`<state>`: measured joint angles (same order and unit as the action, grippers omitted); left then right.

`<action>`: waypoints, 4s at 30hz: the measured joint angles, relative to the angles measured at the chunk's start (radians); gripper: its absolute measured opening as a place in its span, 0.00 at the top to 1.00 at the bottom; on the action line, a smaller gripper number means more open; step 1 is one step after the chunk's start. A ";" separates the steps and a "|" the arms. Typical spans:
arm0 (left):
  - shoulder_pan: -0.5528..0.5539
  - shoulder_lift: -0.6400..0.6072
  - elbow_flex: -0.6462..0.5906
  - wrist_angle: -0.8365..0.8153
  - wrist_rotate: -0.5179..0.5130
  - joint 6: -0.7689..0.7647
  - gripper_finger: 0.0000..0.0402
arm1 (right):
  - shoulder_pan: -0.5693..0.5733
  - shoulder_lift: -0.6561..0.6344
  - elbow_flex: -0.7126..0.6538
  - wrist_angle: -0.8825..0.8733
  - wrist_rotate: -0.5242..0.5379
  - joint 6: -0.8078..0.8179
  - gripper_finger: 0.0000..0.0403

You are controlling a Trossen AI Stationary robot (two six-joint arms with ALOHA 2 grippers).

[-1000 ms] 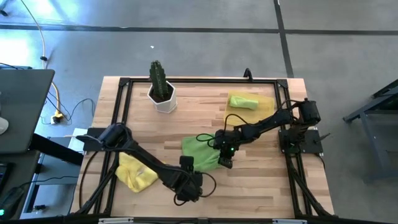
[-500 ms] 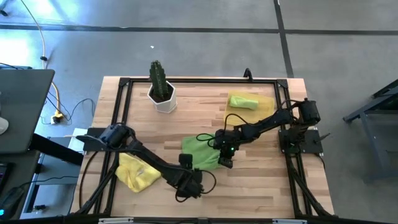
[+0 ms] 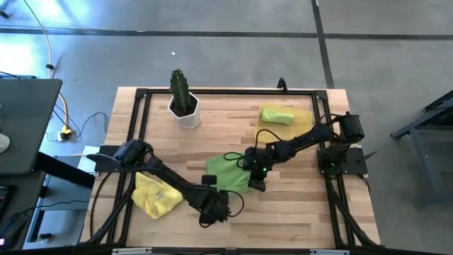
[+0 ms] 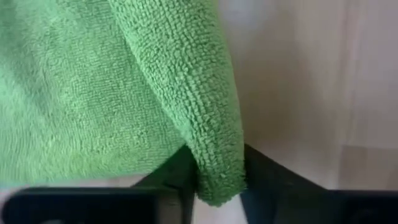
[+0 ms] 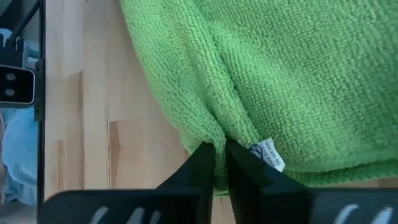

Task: Roll microfiber towels into tight, uniform cylinder then place into a basket
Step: Roll the green microfiber cloth

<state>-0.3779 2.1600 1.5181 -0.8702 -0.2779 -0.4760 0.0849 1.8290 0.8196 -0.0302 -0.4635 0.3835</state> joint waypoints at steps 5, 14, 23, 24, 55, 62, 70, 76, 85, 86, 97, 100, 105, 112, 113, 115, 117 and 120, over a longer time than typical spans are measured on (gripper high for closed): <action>0.003 0.001 -0.002 0.027 0.052 0.037 0.97 | 0.000 -0.006 0.000 0.000 -0.013 -0.060 0.85; 0.039 0.001 -0.002 0.065 0.136 0.039 0.99 | 0.003 -0.204 -0.003 -0.125 0.019 -0.406 0.74; 0.128 -0.013 -0.050 0.122 0.375 0.087 0.99 | 0.243 -0.349 -0.003 -0.206 0.401 -0.742 0.76; 0.136 -0.015 -0.059 0.134 0.394 0.087 0.99 | 0.268 -0.349 -0.003 -0.211 0.455 -0.743 0.76; 0.122 -0.016 -0.136 0.466 0.376 -0.176 1.00 | 0.295 -0.384 -0.423 0.374 0.543 -0.822 0.56; 0.122 -0.016 -0.136 0.464 0.375 -0.176 0.99 | 0.261 -0.311 -0.422 0.470 0.539 -0.866 0.57; 0.122 -0.016 -0.136 0.465 0.374 -0.176 0.99 | 0.215 -0.239 -0.422 0.520 0.458 -0.882 0.64; 0.123 -0.016 -0.136 0.466 0.373 -0.176 0.99 | 0.189 -0.191 -0.420 0.570 0.440 -0.881 0.65; 0.122 -0.016 -0.136 0.467 0.376 -0.153 0.97 | 0.185 -0.132 -0.417 0.596 0.463 -0.802 0.74; 0.122 -0.016 -0.136 0.467 0.377 -0.144 0.96 | 0.185 -0.127 -0.416 0.596 0.463 -0.787 0.78; 0.120 -0.078 -0.145 0.382 0.336 -0.062 0.96 | 0.152 -0.120 -0.416 0.592 0.373 -0.498 0.99; 0.120 -0.101 -0.147 0.344 0.332 -0.063 0.94 | 0.112 -0.120 -0.407 0.579 0.244 -0.370 0.99; 0.116 -0.114 -0.145 0.321 0.333 -0.070 0.90 | 0.035 -0.115 -0.355 0.539 -0.045 -0.153 1.00; 0.113 -0.116 -0.144 0.232 0.213 -0.031 0.80 | -0.022 -0.120 -0.300 0.466 -0.137 0.162 1.00; 0.113 -0.117 -0.144 0.218 0.191 -0.013 0.78 | -0.029 -0.121 -0.299 0.465 -0.140 0.202 1.00; 0.112 -0.118 -0.143 0.179 0.131 0.016 0.75 | -0.041 -0.121 -0.300 0.455 -0.146 0.290 1.00; 0.111 -0.118 -0.143 0.135 0.061 0.031 0.73 | -0.049 -0.121 -0.300 0.439 -0.147 0.351 1.00; 0.109 -0.118 -0.143 0.072 -0.056 0.044 0.70 | -0.055 -0.123 -0.298 0.373 -0.117 0.406 1.00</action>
<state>-0.2686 2.0418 1.3750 -0.7980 -0.3336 -0.4319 0.0299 1.7059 0.5217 0.3432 -0.5803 0.7894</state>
